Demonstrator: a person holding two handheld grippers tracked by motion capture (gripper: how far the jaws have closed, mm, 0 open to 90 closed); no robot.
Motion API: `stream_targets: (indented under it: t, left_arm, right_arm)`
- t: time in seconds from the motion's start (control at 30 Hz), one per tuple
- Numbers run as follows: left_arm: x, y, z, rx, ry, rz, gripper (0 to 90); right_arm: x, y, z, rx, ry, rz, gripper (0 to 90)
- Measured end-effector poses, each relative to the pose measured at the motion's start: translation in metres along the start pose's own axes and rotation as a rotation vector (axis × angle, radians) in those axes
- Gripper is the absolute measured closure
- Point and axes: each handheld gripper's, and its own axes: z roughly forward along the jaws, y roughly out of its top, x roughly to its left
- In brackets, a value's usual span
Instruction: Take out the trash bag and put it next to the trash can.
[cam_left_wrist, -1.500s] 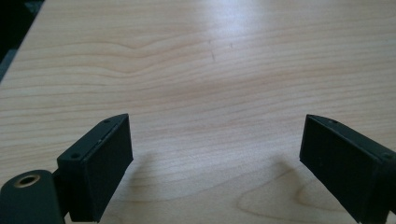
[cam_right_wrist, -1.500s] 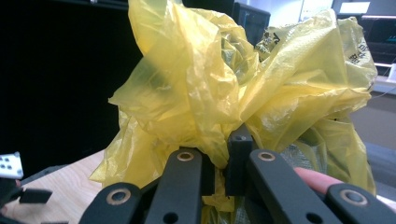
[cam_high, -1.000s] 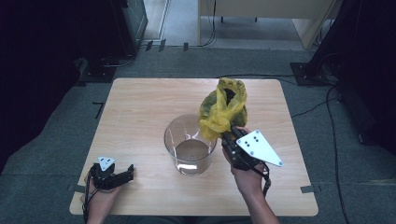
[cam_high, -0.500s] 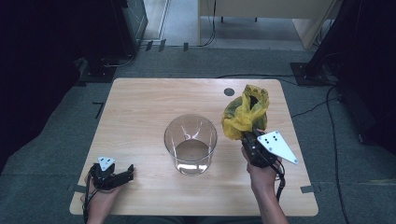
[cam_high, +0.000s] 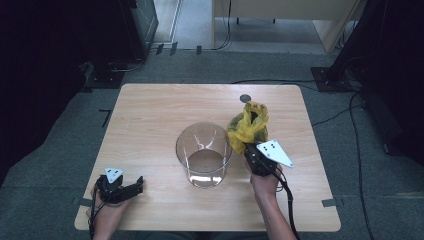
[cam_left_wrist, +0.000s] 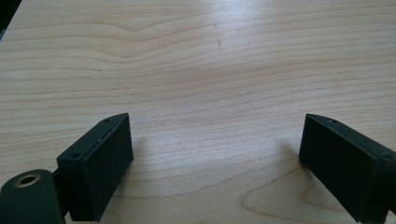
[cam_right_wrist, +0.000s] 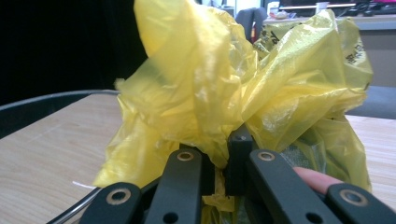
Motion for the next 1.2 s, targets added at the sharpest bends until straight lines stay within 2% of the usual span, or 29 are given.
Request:
stream_targets:
  t: [0.07,0.27,0.4,0.6,0.83,0.9,1.0,1.07,1.13,1.2]
  left_arm:
    - [0.000,0.000,0.000,0.000,0.000,0.000,8.9]
    - [0.000,0.000,0.000,0.000,0.000,0.000,9.0]
    - [0.000,0.000,0.000,0.000,0.000,0.000,9.0]
    - [0.000,0.000,0.000,0.000,0.000,0.000,9.0]
    - [0.000,0.000,0.000,0.000,0.000,-0.001,9.1]
    - [0.000,0.000,0.000,0.000,0.000,-0.001,9.1]
    - [0.000,0.000,0.000,0.000,0.000,-0.001,9.1]
    - [0.000,0.000,0.000,0.000,0.000,-0.001,9.1]
    - [0.000,0.000,0.000,0.000,0.000,-0.001,9.1]
    - [0.000,0.000,0.000,0.000,0.000,-0.001,9.2]
  right_arm:
    - [0.004,-0.004,0.006,0.001,0.001,0.001,87.1]
    - [0.008,-0.011,0.024,-0.013,0.008,0.048,87.1]
    - [0.009,-0.011,0.034,-0.029,0.007,0.039,87.0]
    - [0.005,-0.023,0.050,0.045,-0.073,0.049,87.1]
    - [0.007,-0.032,0.059,0.116,-0.031,0.035,84.7]
    - [0.005,-0.034,0.060,0.123,-0.032,0.034,78.7]
    - [0.001,-0.035,0.060,0.136,-0.008,0.037,72.3]
    - [-0.002,-0.035,0.059,0.147,-0.009,0.037,60.0]
    - [-0.004,-0.034,0.056,0.150,-0.030,0.031,47.5]
    - [-0.008,-0.034,0.052,0.142,-0.017,0.027,42.8]
